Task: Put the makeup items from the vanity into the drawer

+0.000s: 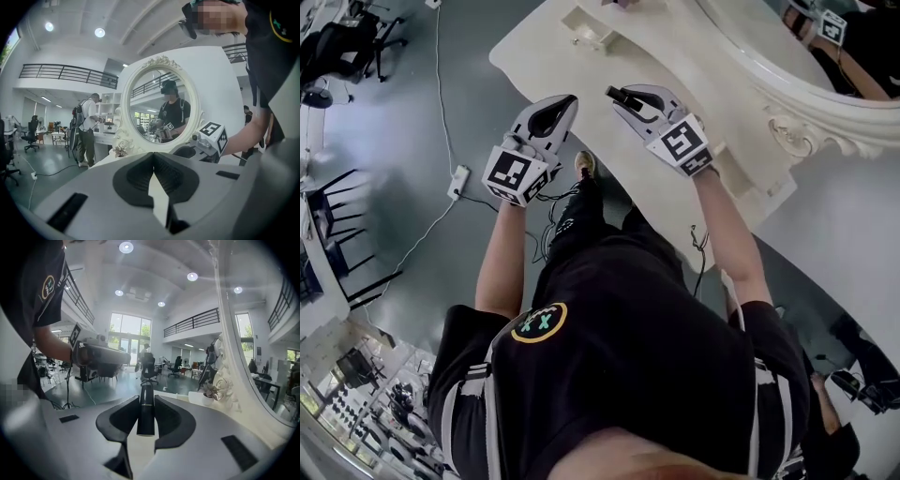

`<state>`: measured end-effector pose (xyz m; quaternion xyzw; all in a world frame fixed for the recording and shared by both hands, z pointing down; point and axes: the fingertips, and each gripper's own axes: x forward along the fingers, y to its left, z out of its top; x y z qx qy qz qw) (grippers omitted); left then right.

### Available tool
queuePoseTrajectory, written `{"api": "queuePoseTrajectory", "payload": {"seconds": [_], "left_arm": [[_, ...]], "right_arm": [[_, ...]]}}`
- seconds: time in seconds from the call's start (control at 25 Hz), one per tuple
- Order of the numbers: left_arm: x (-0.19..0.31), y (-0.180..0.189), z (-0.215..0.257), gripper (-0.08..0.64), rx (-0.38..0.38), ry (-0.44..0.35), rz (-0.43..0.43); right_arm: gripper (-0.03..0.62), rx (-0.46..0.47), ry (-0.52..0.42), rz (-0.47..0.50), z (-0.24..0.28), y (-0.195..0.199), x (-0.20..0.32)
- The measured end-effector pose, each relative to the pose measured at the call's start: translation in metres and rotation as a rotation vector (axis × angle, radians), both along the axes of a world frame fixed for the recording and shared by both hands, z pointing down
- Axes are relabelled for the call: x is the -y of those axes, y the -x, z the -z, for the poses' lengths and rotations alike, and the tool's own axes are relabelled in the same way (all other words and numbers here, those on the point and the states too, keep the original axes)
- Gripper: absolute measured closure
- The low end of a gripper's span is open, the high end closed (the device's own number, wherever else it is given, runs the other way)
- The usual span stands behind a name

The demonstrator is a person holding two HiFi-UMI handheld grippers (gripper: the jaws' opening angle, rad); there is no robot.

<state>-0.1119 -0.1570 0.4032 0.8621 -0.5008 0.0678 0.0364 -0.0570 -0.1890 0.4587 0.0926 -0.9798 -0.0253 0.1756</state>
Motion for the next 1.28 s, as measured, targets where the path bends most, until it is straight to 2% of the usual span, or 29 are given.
{"api": "queuePoseTrajectory", "payload": {"seconds": [0.16, 0.48, 0.68, 1.0, 1.28], "left_arm": [[0.025, 0.028, -0.008, 0.538, -0.011, -0.012, -0.06], [0.1, 0.094, -0.03, 0.538, -0.081, -0.019, -0.198], [0.13, 0.123, -0.033, 0.538, -0.077, -0.025, -0.262], [0.153, 0.137, -0.034, 0.538, -0.044, -0.026, -0.322], [0.162, 0.136, -0.038, 0.538, -0.018, -0.024, -0.317]], "right_arm": [[0.472, -0.025, -0.012, -0.039, 0.008, 0.027, 0.017], [0.472, -0.094, -0.004, -0.2, 0.001, 0.089, 0.072], [0.472, -0.109, -0.003, -0.268, 0.004, 0.12, 0.097], [0.472, -0.115, -0.021, -0.321, 0.012, 0.141, 0.117], [0.472, -0.108, -0.017, -0.306, 0.002, 0.143, 0.134]]}}
